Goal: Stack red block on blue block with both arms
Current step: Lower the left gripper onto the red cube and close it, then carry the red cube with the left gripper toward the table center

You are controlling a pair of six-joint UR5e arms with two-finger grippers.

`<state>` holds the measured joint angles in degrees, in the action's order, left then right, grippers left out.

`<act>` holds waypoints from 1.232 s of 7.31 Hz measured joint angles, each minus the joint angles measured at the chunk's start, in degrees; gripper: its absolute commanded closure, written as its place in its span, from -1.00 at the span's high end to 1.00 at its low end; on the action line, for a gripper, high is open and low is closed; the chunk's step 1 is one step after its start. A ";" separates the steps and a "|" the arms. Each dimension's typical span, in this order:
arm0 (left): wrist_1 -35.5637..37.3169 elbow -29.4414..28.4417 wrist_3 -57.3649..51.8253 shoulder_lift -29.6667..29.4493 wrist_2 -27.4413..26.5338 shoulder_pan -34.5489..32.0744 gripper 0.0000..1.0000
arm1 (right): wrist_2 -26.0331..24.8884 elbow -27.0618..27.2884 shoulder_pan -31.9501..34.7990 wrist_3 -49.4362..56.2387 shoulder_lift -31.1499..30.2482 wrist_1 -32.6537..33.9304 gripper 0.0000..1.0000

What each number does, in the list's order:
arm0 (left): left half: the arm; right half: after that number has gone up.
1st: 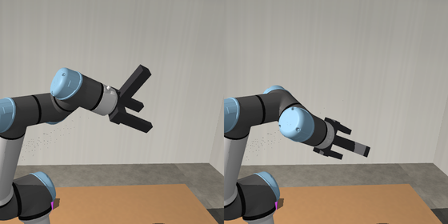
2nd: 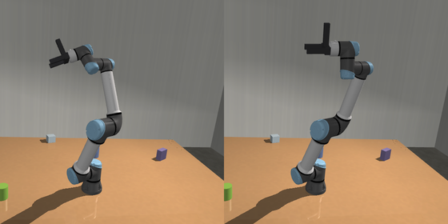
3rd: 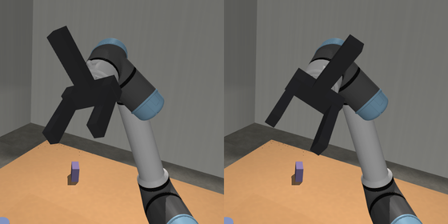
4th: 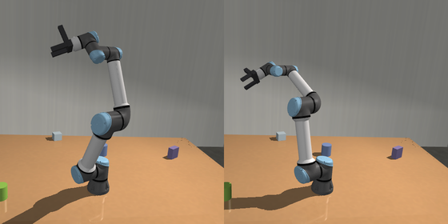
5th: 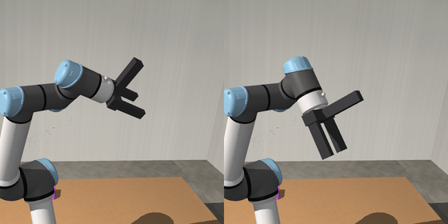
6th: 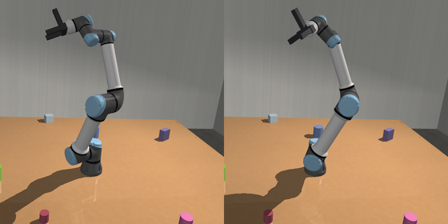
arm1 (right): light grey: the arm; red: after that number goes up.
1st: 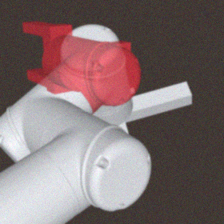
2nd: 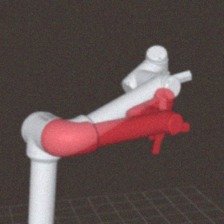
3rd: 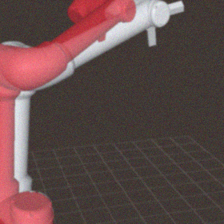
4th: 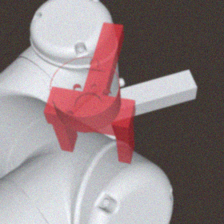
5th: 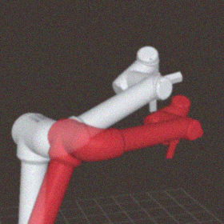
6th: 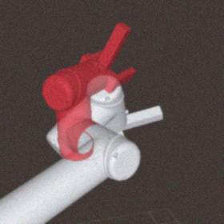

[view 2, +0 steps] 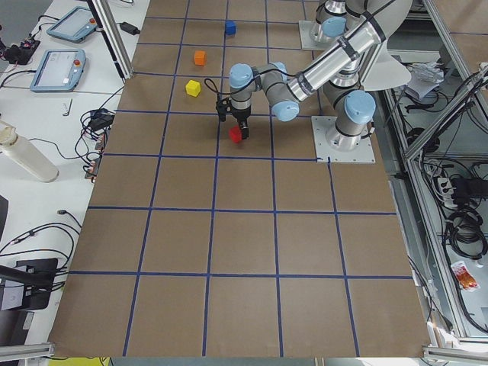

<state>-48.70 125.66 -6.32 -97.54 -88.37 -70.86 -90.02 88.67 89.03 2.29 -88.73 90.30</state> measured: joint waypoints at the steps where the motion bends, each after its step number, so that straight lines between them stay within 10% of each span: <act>1: 1.64 -0.01 0.77 -1.45 0.05 -0.06 0.93 | -0.02 0.04 0.00 0.00 0.00 -0.05 1.00; 4: 3.84 -0.21 4.50 -4.15 0.84 -0.60 0.51 | -0.10 0.65 0.00 0.00 -0.09 -0.29 1.00; 7: 3.94 -0.79 5.90 -4.51 0.63 -0.84 -0.62 | -0.27 0.96 0.00 0.00 -0.15 -0.30 1.00; 9: 3.24 -2.11 3.39 -4.05 -0.96 -1.43 -0.63 | -0.25 0.98 0.00 0.00 -0.18 -0.30 1.00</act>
<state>-45.47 123.55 -2.93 -101.59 -89.33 -72.29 -90.27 89.65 89.03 2.28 -88.91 90.00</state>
